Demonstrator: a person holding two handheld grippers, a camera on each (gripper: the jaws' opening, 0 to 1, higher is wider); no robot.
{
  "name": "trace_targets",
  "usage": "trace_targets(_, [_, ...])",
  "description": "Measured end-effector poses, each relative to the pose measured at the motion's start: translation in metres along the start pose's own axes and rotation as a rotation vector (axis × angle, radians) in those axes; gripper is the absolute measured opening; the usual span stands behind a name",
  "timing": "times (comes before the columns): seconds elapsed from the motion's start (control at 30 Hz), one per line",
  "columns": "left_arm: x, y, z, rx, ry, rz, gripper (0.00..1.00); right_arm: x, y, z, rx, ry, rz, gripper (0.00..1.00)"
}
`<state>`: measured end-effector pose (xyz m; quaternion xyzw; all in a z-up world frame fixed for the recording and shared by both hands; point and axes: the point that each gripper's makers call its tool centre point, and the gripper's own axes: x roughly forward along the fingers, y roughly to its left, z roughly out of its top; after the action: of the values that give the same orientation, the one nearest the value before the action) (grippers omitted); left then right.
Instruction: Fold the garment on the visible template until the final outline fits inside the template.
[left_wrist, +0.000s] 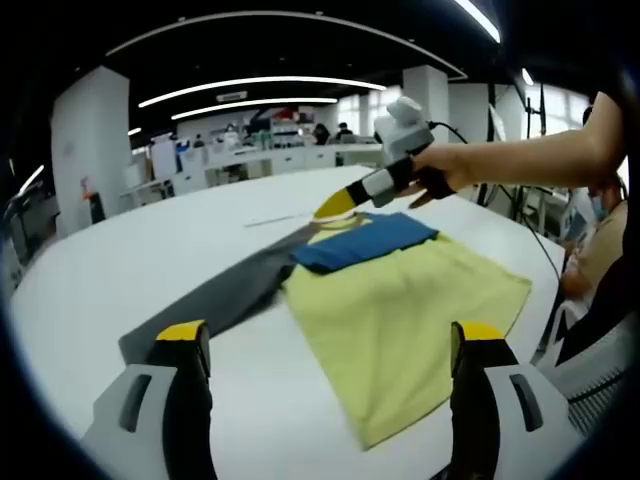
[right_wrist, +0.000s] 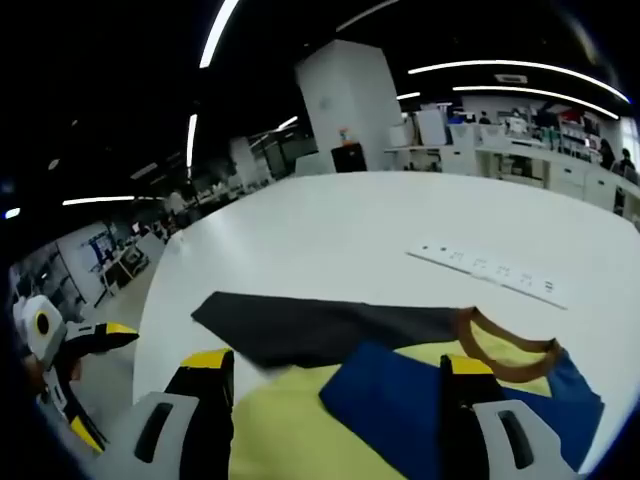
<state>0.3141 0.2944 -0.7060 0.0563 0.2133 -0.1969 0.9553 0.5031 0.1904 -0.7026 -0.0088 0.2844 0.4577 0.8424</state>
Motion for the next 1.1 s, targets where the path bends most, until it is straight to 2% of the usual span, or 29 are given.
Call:
trace_targets(0.2, [0.001,0.011,-0.003,0.002,0.014,0.009,0.99,-0.016,0.008,0.002,-0.033,-0.034,0.031,0.99])
trace_targets(0.43, [0.001,0.028,-0.001,-0.038,-0.006,0.034,0.99,-0.036,0.014,0.0,-0.046,-0.065,0.053,0.99])
trace_targets(0.6, [0.0,0.034,0.008,-0.068,-0.033,0.064,0.98,-0.048,0.016,-0.005,-0.061,-0.077,0.056,0.99])
trace_targets(0.73, [-0.002,0.044,0.015,-0.084,-0.048,0.105,0.93,-0.056,0.016,-0.007,-0.073,-0.087,0.056,0.99])
trace_targets(1.1, [0.0,0.088,0.022,-0.138,-0.063,0.254,0.81,-0.072,0.02,-0.014,-0.086,-0.128,0.052,0.99])
